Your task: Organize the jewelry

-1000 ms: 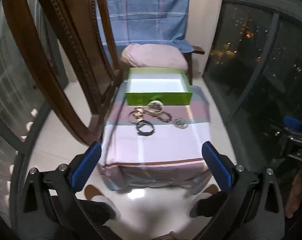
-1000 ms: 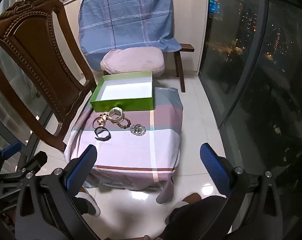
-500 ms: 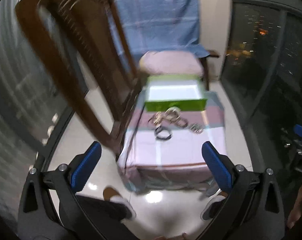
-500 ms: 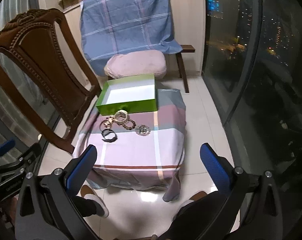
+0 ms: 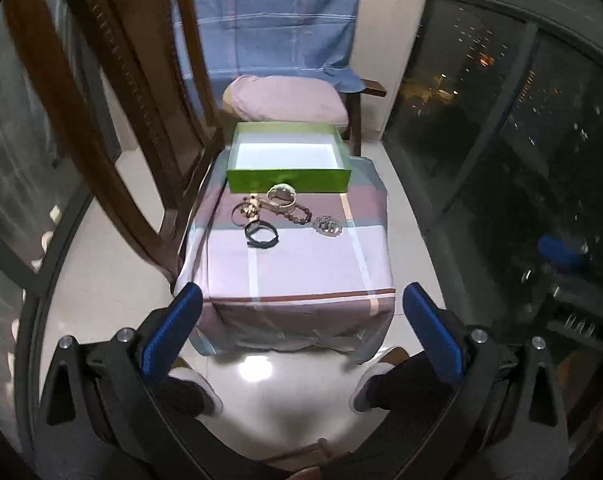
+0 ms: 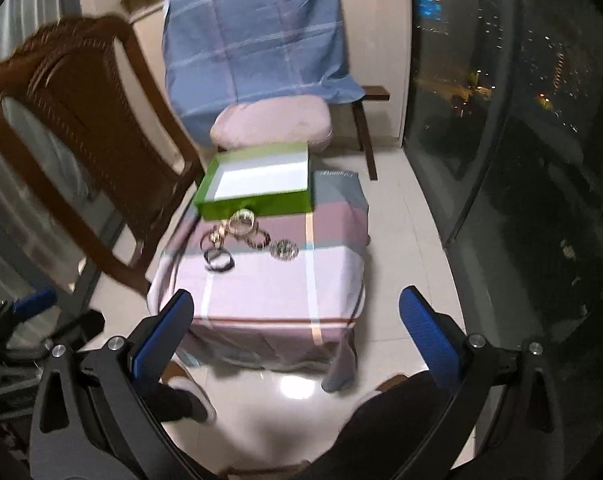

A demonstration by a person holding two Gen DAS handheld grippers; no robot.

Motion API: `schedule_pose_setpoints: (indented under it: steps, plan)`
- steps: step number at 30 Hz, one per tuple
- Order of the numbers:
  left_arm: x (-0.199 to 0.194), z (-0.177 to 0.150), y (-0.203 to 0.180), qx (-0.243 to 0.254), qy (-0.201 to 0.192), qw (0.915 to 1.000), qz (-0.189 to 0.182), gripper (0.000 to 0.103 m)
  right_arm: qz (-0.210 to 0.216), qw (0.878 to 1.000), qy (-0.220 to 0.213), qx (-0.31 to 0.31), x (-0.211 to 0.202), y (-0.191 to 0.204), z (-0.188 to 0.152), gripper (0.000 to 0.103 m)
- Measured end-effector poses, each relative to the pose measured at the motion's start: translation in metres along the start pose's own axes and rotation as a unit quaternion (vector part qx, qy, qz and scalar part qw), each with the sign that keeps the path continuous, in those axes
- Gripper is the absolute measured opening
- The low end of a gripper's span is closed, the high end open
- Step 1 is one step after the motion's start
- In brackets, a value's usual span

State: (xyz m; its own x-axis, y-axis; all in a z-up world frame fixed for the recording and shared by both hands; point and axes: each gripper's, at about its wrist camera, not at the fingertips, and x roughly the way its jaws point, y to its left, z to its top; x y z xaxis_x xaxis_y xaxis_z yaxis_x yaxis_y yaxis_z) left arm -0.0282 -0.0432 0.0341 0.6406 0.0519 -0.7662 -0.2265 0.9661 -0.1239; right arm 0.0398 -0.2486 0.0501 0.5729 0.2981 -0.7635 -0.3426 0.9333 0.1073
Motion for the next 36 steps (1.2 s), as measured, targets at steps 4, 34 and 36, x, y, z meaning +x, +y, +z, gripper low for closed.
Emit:
schedule_pose_setpoints:
  steps: [4,34,36]
  plan:
    - [-0.002,-0.003,-0.008,0.013,-0.023,0.9980,0.058,0.099,0.002,1.000,-0.011,-0.005,-0.003,0.008,-0.005,0.100]
    - [-0.010,0.000,-0.007,0.018,-0.058,0.9961,0.064,0.099,0.004,0.999,-0.041,0.002,-0.005,0.005,-0.014,0.100]
    - [-0.010,0.000,-0.006,0.018,-0.056,0.9963,0.063,0.099,0.001,0.999,-0.042,0.002,-0.005,0.005,-0.014,0.100]
